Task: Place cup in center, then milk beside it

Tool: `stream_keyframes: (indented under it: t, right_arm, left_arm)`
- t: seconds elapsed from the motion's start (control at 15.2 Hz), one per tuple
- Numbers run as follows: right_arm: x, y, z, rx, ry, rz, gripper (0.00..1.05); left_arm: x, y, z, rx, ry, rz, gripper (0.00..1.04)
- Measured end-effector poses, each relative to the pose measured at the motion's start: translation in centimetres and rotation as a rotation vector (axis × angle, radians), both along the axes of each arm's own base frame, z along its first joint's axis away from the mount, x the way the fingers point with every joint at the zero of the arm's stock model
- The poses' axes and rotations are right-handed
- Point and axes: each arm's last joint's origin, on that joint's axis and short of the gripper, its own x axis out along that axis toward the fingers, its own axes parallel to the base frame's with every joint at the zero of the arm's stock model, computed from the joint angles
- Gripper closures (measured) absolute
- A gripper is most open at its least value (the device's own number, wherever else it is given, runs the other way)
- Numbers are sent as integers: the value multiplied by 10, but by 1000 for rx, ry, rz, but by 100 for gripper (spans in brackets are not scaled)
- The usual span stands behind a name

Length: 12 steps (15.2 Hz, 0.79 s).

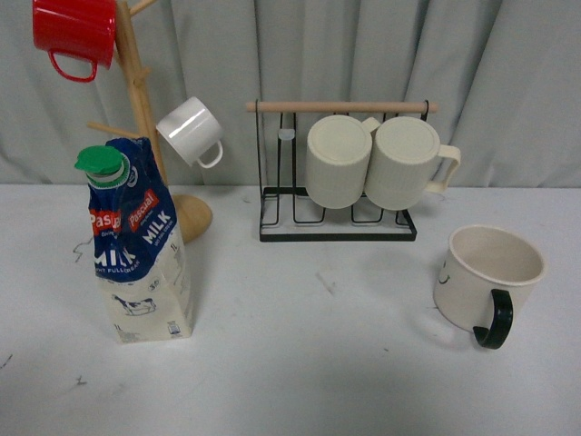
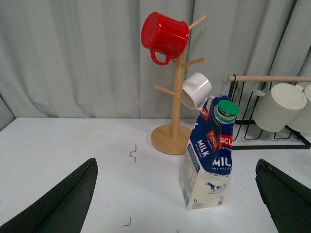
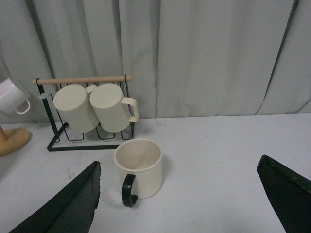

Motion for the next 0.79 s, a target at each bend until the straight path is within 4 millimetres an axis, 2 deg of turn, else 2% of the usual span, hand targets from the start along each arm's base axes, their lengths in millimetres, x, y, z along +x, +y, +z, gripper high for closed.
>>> stream_keyframes:
  t: [0.79]
  right_arm:
    - [0, 0, 0, 0, 0, 0, 6]
  left_arm:
    - [0, 0, 0, 0, 0, 0, 7]
